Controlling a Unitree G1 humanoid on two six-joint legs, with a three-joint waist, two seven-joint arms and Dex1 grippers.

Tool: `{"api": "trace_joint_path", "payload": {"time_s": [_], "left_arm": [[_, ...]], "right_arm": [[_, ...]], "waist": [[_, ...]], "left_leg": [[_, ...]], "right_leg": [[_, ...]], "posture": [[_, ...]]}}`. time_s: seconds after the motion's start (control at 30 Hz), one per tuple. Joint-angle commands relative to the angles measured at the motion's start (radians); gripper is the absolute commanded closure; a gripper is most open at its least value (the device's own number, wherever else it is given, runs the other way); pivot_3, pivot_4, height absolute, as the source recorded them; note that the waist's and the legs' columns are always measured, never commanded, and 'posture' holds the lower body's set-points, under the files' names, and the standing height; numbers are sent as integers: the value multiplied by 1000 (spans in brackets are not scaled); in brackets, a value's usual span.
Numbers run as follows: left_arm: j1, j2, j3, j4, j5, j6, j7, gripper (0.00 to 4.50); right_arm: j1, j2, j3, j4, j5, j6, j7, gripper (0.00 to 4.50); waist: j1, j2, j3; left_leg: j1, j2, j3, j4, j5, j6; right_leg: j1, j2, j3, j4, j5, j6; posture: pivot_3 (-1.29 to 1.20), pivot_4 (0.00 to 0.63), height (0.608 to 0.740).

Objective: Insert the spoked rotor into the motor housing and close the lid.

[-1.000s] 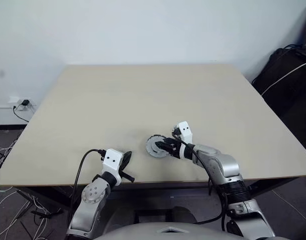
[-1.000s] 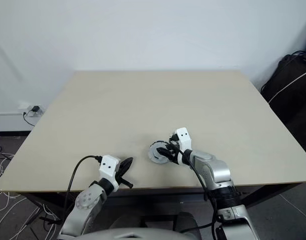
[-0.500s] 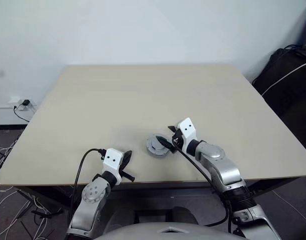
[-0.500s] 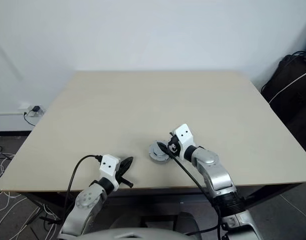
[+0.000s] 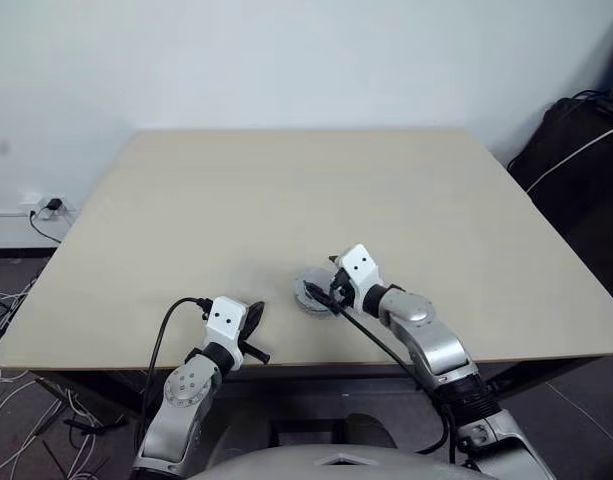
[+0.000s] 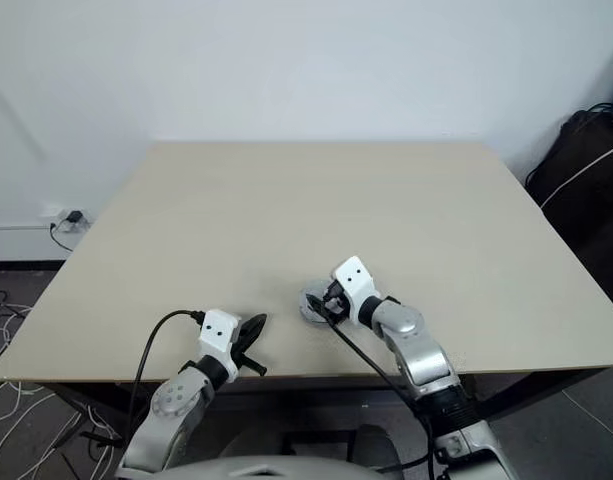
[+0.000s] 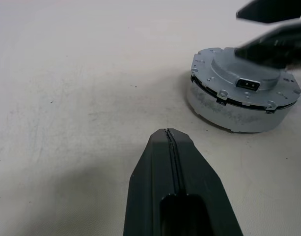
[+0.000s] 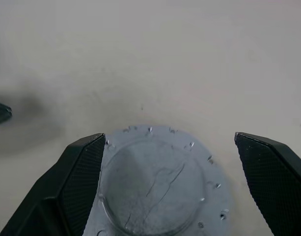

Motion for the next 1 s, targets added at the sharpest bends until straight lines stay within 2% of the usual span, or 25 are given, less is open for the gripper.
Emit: {"api": "trace_joint_path", "payload": {"time_s": [0.03,0.5,0.6,0.67,1.0], "left_arm": [[-9,1,2,-43,-7,-9,3,4500],[-13,-1,-1,-44,-7,-4,2,4500],[-11,-2,-1,-45,-7,-4,3,4500],[-10,-2,0,-46,-8,-4,3,4500],[-6,-1,3,-49,-9,-5,4,4500]], "right_arm": [[4,27,-6,-12,-2,-13,-19,23],[43,37,-11,13,-20,-10,-37,23],[42,37,-12,15,-20,-6,-39,644],[40,37,-11,16,-21,-5,-41,1252],[23,48,-14,-20,-15,59,-59,1282]], "waist": [[-1,0,0],[-2,0,0],[-2,0,0],[-1,0,0],[-2,0,0]], "left_leg": [[0,0,0,0,0,0],[1,0,0,0,0,0],[1,0,0,0,0,0],[1,0,0,0,0,0],[2,0,0,0,0,0]], "right_leg": [[0,0,0,0,0,0],[0,1,0,0,0,0],[0,1,0,0,0,0],[0,1,0,0,0,0],[1,1,0,1,0,0]], "posture": [[0,0,740],[0,0,740],[0,0,740],[0,0,740],[0,0,740]]}}
